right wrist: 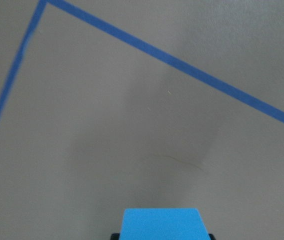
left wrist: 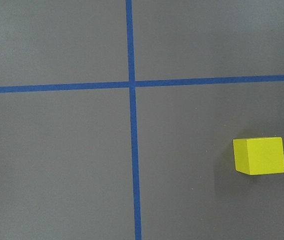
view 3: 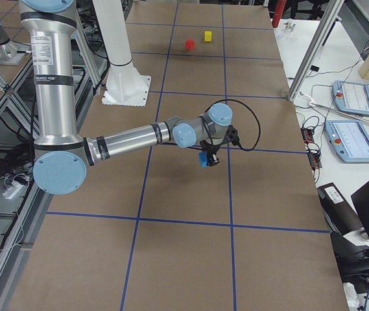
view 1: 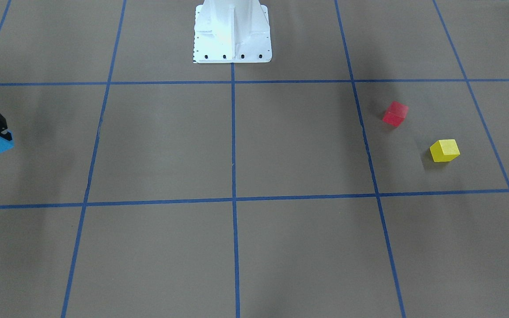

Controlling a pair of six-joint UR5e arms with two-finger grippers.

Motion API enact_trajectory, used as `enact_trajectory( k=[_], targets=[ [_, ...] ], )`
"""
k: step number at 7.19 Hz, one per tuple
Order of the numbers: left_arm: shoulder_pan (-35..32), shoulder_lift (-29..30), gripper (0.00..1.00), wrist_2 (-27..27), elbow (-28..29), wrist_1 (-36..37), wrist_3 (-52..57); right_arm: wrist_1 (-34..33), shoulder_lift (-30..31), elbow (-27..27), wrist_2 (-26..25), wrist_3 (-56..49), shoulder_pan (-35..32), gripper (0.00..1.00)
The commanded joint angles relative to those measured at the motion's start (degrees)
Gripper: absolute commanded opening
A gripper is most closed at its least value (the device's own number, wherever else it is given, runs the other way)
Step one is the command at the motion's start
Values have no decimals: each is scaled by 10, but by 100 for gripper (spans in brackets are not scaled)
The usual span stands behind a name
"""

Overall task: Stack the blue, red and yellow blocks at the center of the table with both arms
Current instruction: 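Carry the blue cube to the table center and lower it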

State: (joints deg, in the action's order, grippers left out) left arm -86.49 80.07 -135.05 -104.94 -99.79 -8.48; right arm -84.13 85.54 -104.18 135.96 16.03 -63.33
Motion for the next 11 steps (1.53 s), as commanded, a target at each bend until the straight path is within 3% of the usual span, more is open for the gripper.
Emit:
enact_trajectory(
  k=[1,2,3,4,6,7,9,11],
  targets=[
    [0,1,99,2,4,-31,-1,-16,-167,-16,-67,355,173,0],
    [0,3,99,2,10,-32,0,-17,-269,37,-145,475,238,0],
    [0,5,99,2,18,-32,0,-14,-378,140,-169,543,266,0],
    [0,6,99,2,21,-32,0,-10,-436,212,-176,558,281,0],
    [0,6,99,2,20,-32,0,41,-448,268,-225,577,297,0],
    [0,6,99,1,20,-32,0,62,-449,285,-226,597,300,0],
    [0,6,99,1,19,-32,-1,65,-449,294,-228,603,308,0],
    [0,5,99,0,18,-35,-1,65,-449,295,-261,579,327,0]
  ],
)
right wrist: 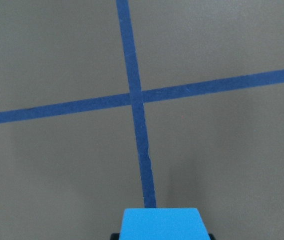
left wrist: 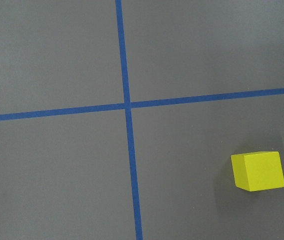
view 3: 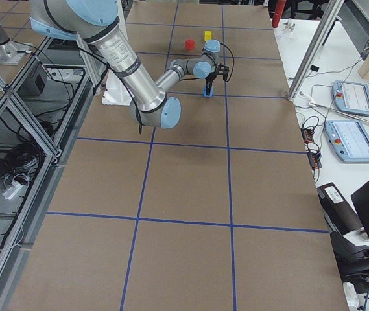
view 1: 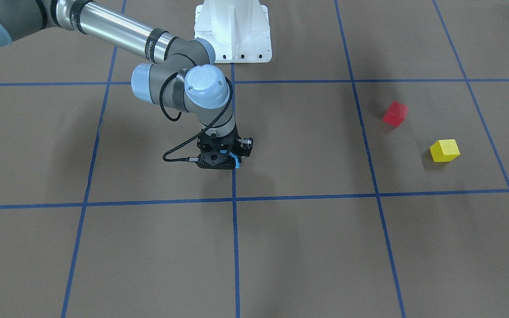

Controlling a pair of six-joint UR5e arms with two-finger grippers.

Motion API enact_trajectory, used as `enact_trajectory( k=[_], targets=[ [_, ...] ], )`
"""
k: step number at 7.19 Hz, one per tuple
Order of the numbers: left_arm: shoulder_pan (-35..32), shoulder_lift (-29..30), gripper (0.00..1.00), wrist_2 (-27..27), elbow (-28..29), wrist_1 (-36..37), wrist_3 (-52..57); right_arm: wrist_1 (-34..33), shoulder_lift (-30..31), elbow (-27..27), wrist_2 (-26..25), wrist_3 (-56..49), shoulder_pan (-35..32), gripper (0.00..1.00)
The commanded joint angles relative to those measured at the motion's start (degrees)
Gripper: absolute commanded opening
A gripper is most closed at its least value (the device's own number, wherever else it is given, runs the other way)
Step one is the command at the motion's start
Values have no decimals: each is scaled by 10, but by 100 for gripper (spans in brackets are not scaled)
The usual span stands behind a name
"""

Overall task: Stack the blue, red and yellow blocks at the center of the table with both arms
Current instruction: 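Carry the blue cube to the table center and lower it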

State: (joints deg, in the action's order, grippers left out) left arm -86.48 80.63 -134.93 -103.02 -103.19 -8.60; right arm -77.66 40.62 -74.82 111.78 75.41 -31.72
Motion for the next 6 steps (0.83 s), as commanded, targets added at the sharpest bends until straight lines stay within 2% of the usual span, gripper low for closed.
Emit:
enact_trajectory(
  k=[1,2,3,4,6],
  targets=[
    [0,0,99,0,-1,-1,0,1,0,1,-20,-36,11,0],
    [0,0,99,-1,-1,-1,0,1,0,1,-20,-36,11,1],
    [0,0,99,-1,0,-1,0,1,0,1,-22,-37,11,61],
    [0,0,99,-1,0,-1,0,1,-1,1,-23,-37,11,99],
    [3,1,99,-1,0,-3,0,1,-6,0,-22,-54,11,100]
  ],
)
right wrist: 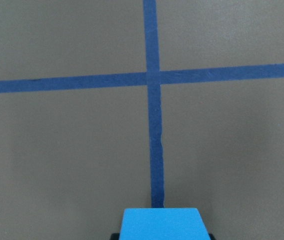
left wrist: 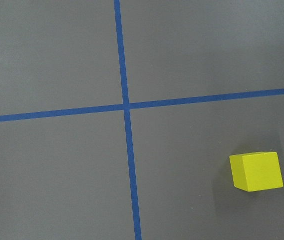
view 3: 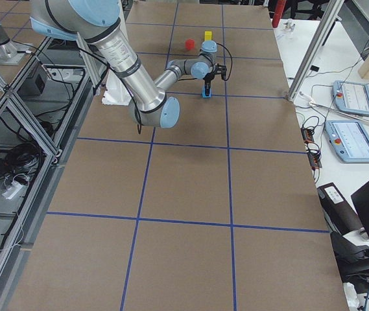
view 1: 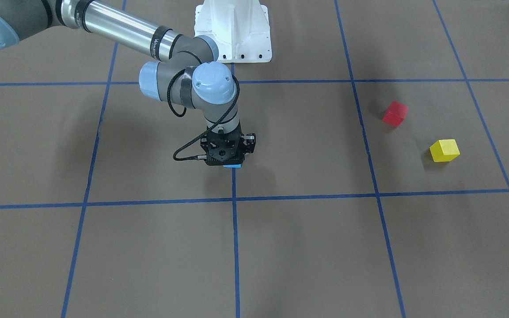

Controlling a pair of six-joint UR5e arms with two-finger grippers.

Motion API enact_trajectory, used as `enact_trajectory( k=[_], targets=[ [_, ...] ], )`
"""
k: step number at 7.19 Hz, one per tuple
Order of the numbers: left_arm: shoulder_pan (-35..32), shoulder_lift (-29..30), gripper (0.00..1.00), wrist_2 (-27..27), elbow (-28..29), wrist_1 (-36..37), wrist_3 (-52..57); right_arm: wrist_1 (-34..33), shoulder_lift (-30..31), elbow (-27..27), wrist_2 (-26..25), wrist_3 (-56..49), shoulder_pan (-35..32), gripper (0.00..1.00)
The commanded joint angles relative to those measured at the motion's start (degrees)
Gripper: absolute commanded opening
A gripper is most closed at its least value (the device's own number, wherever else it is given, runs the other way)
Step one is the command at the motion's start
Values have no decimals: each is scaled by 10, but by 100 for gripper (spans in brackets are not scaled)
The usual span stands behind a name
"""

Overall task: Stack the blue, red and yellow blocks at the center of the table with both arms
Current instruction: 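Open the right gripper and withdraw it while the left gripper grasps the red cube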

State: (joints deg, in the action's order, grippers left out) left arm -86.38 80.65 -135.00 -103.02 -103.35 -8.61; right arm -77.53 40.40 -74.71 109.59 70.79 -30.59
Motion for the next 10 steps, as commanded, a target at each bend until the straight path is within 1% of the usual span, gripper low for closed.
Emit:
enact_trajectory(
  k=[1,2,3,4,5,6,7,8,9,10],
  targets=[
    [15,2,99,1,0,-1,-19,-1,-4,-21,11,-7,-8,100],
    [46,10,99,2,1,-31,-73,-8,2,-49,45,-7,-25,100],
    [99,14,99,4,1,-97,-167,-8,63,-127,96,-7,-63,100],
    [169,21,99,57,-2,-159,-318,-7,148,-218,118,-17,-94,100],
    [250,18,99,135,-5,-209,-364,-6,210,-267,128,-46,-121,100],
    [316,18,99,171,-20,-212,-376,-2,251,-284,138,-95,-134,100],
    [353,11,89,177,-51,-212,-376,-1,256,-283,135,-106,-135,100],
    [403,10,99,179,-69,-211,-377,-1,255,-284,134,-106,-135,100],
    [422,-9,99,190,-77,-213,-371,-1,257,-282,131,-106,-137,100],
    [465,-11,99,213,-77,-213,-368,-1,258,-281,128,-105,-137,100]
  ],
)
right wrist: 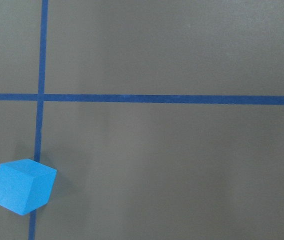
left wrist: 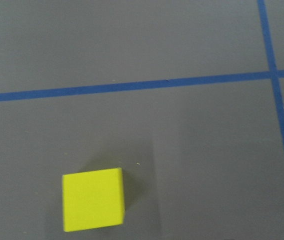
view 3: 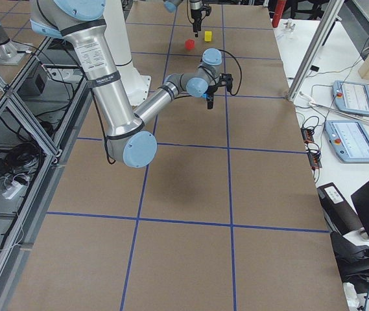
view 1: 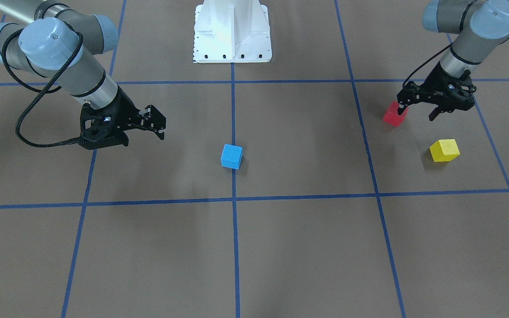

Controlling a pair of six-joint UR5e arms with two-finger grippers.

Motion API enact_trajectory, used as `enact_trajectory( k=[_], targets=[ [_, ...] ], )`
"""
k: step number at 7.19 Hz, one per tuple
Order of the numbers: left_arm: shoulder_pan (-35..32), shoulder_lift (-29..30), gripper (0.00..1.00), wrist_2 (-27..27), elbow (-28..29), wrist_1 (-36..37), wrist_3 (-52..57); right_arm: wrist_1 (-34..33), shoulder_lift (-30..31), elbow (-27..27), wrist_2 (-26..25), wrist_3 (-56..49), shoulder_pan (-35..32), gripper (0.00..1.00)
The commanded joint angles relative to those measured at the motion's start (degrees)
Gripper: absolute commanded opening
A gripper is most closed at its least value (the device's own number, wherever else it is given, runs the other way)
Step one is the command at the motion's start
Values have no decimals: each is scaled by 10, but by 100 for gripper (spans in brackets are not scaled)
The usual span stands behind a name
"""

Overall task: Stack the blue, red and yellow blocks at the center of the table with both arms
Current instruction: 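Open the right gripper and withdraw it while the left gripper grasps the red cube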

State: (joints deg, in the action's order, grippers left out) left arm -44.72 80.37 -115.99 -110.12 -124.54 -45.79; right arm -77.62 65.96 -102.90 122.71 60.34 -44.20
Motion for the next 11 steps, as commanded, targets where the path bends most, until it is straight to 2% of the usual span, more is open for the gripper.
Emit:
enact_trajectory(
  k=[1,3,9,10,11],
  targets=[
    [92,-11,99,84,-6,1,30,0,3,-2,-8,0,-2,100],
    [93,-15,99,102,-6,2,120,0,7,0,-16,0,-1,100],
    [97,-7,98,96,11,4,120,0,14,3,-17,0,0,100],
    [100,-7,88,95,20,4,120,0,15,4,-19,0,0,100],
    [101,-7,60,93,21,4,120,0,17,3,-20,0,-1,100]
  ],
)
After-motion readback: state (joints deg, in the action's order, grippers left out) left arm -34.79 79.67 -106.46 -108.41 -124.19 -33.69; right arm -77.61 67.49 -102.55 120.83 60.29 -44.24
